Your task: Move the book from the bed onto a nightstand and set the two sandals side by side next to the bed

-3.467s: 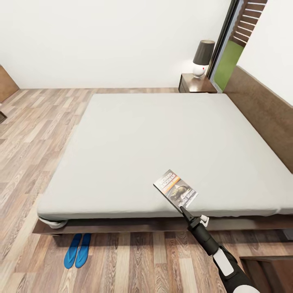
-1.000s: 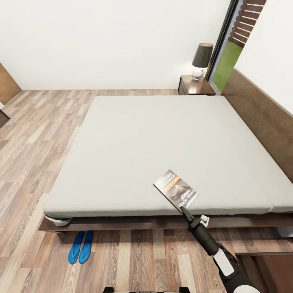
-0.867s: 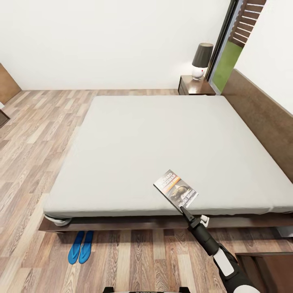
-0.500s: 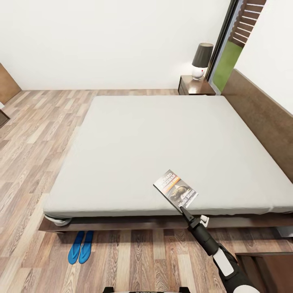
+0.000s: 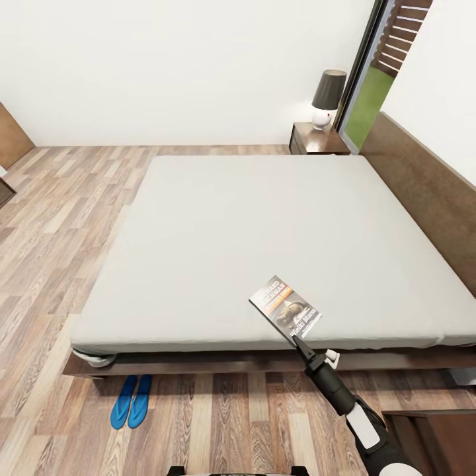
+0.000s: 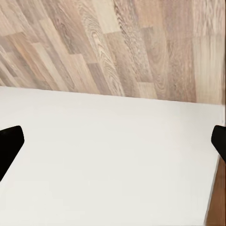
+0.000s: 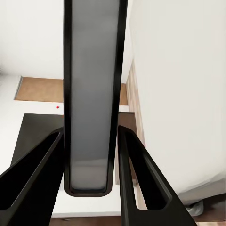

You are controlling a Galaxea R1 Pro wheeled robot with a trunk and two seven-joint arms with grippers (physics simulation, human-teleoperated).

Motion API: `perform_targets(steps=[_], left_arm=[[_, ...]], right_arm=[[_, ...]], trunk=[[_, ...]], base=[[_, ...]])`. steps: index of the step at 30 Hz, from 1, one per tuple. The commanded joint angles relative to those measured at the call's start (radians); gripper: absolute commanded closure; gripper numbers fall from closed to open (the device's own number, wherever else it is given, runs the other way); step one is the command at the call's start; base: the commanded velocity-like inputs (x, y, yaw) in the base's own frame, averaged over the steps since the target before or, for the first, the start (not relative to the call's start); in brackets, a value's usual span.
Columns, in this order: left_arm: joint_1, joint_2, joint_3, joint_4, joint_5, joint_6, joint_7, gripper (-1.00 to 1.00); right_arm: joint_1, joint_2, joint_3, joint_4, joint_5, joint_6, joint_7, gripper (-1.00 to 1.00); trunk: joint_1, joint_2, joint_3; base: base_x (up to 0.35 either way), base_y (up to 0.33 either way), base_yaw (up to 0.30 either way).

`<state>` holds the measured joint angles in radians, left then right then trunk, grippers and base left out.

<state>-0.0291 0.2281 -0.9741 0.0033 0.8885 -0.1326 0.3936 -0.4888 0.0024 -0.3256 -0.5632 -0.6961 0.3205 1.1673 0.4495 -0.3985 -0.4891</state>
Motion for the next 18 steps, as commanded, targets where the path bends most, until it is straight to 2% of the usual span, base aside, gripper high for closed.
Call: perform_targets(steps=[1,9,18], left_arm=[[0.000,0.002,-0.008,0.000,0.010,-0.004,-0.015,-1.00],[0.001,0.021,-0.005,0.000,0.013,-0.030,-0.096,-1.00],[0.003,0.025,-0.005,-0.001,0.015,-0.039,-0.122,-1.00]], right_arm=[[-0.001,0.000,-0.002,0.000,-0.003,0.009,0.003,1.00],[-0.001,-0.002,-0.002,0.000,-0.003,0.009,0.003,1.00],[-0.001,-0.001,-0.003,0.000,-0.004,0.009,0.003,1.00]], trunk=[[0.000,-0.001,-0.001],[0.000,-0.001,-0.001],[0.000,-0.001,-0.001]], base=[[0.000,0.000,0.000],[0.000,0.000,0.000],[0.000,0.000,0.000]])
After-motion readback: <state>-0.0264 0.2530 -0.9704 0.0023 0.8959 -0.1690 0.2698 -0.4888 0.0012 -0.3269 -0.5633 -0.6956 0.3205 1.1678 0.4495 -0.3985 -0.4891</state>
